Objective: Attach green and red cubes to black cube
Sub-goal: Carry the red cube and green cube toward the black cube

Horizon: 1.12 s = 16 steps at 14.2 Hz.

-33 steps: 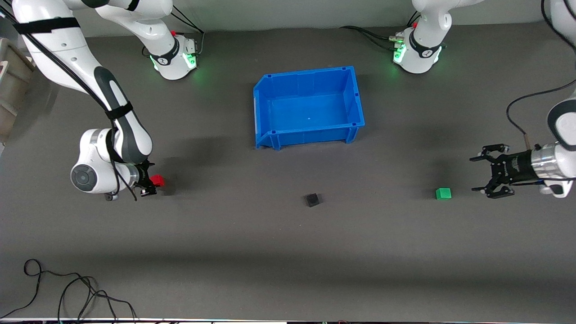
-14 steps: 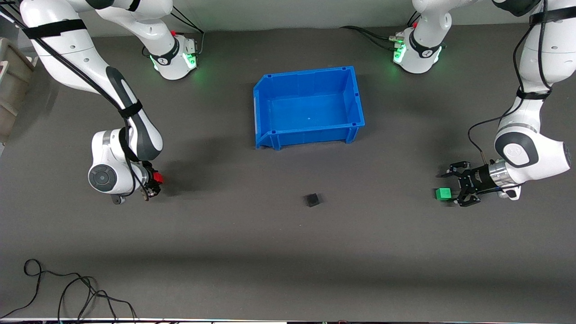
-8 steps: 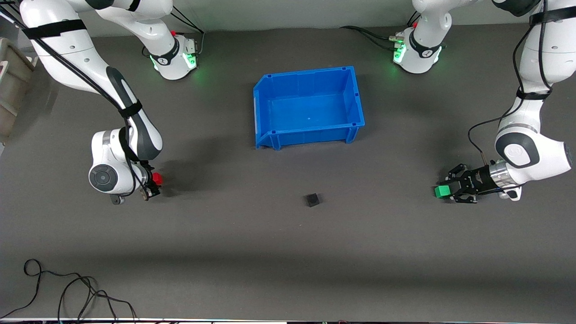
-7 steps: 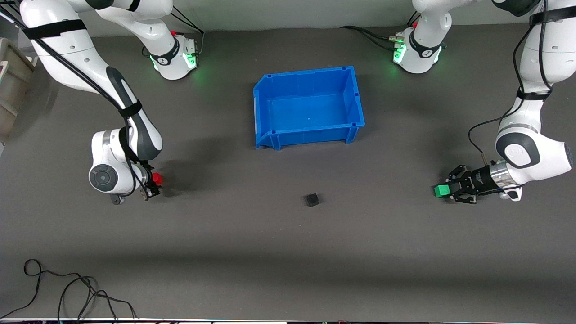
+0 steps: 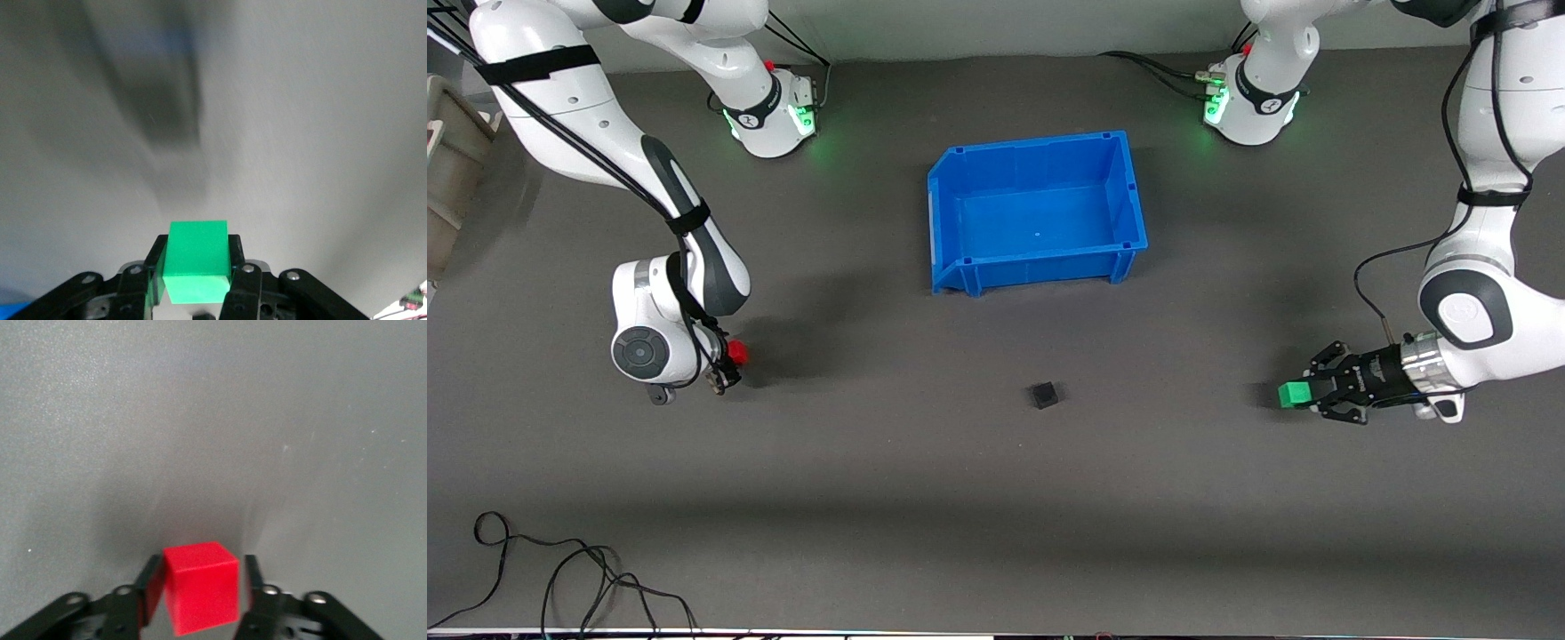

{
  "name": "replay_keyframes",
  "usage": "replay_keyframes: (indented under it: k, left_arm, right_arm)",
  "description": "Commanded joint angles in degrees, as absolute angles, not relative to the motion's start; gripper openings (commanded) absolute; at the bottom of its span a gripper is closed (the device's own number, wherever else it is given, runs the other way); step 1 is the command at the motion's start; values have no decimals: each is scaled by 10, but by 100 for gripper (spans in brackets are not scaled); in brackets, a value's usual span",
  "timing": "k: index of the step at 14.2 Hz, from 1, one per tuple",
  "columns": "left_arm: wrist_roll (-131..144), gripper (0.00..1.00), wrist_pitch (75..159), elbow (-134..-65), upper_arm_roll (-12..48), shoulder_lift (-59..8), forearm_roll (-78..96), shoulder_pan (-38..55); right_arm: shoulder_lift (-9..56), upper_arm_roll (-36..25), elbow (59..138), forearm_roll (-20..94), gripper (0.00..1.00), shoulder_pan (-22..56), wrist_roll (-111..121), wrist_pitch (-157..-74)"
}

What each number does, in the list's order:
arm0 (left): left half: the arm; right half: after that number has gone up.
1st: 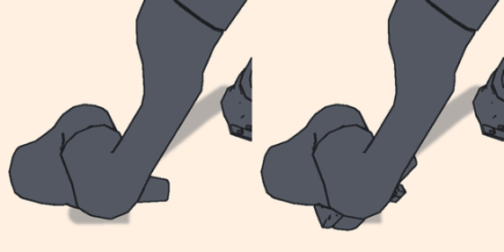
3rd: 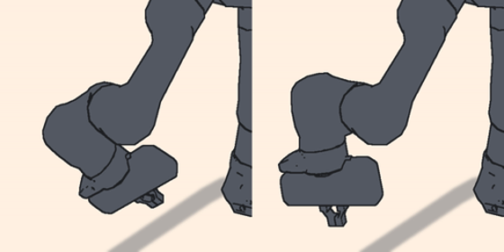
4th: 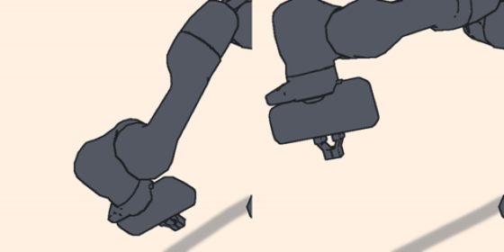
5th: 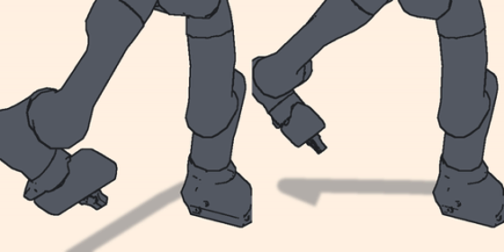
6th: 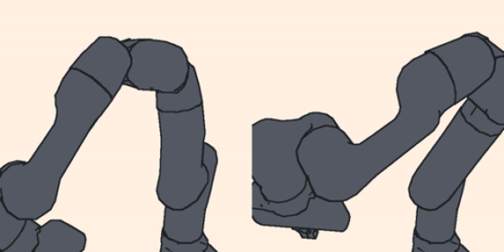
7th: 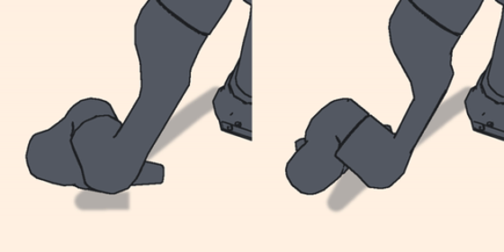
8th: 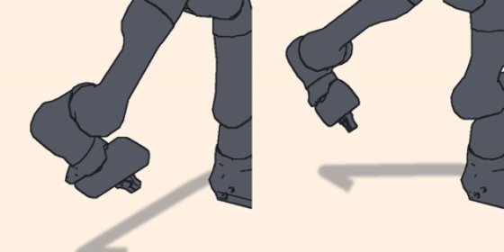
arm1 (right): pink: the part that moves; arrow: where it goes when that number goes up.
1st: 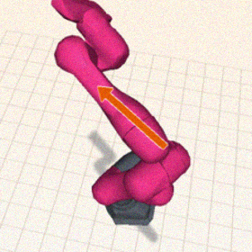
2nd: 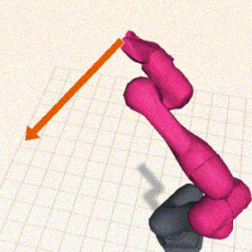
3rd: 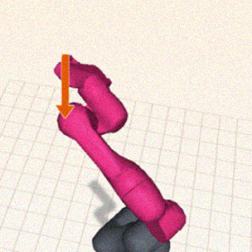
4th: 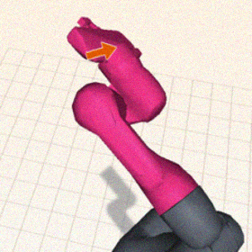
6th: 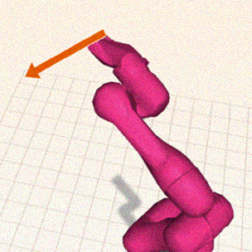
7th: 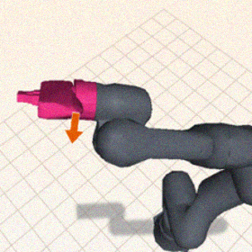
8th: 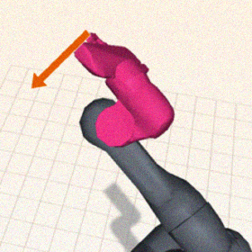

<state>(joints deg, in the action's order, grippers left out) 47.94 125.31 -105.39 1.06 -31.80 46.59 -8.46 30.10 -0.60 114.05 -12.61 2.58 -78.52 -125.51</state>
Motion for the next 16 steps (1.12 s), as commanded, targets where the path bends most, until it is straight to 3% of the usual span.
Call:
replay_keyframes:
  k: [1,7,12,16]
  left_arm:
    - [528,29,1256,-1036,3,-312,475,-17]
    - [682,26,1369,-1032,3,-320,479,111]
    - [802,25,1487,-1055,3,-336,504,220]
    - [874,25,1573,-1054,3,-368,504,289]
  right_arm:
    - [296,-5,1138,-142,22,27,-794,-1256]
    - [279,11,1099,-133,20,60,-860,-1252]
    - [301,73,1022,-100,20,107,-1033,-1258]
    - [334,83,967,-46,20,150,-1059,-1280]
